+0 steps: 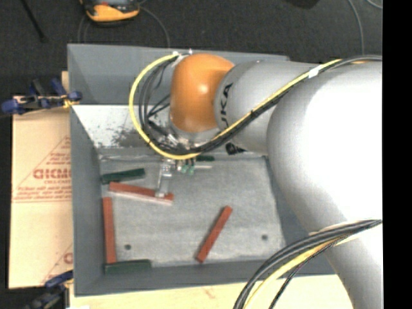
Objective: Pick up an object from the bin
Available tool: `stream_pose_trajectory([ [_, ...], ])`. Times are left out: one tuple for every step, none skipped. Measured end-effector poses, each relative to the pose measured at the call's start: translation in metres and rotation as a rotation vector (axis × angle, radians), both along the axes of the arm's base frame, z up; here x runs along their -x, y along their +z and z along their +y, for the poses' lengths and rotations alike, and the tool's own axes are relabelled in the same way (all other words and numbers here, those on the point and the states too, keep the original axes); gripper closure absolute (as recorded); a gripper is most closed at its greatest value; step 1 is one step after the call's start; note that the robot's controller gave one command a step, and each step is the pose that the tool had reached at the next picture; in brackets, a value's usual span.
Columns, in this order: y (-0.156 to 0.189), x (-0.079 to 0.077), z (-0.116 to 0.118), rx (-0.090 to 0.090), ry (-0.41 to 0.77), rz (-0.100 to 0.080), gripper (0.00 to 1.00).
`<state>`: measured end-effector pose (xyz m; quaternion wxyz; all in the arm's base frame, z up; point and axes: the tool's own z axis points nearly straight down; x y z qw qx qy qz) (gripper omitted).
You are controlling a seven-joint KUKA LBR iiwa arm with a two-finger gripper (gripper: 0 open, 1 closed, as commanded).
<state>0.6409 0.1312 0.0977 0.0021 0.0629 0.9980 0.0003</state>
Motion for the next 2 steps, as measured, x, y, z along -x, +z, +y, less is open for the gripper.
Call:
stream_pose_trajectory([
  [-0.005, 0.014, 0.024, 0.003, 0.118, -0.001, 0.0],
  [-0.018, 0.029, 0.043, 0.0, 0.364, -0.013, 1.0],
])
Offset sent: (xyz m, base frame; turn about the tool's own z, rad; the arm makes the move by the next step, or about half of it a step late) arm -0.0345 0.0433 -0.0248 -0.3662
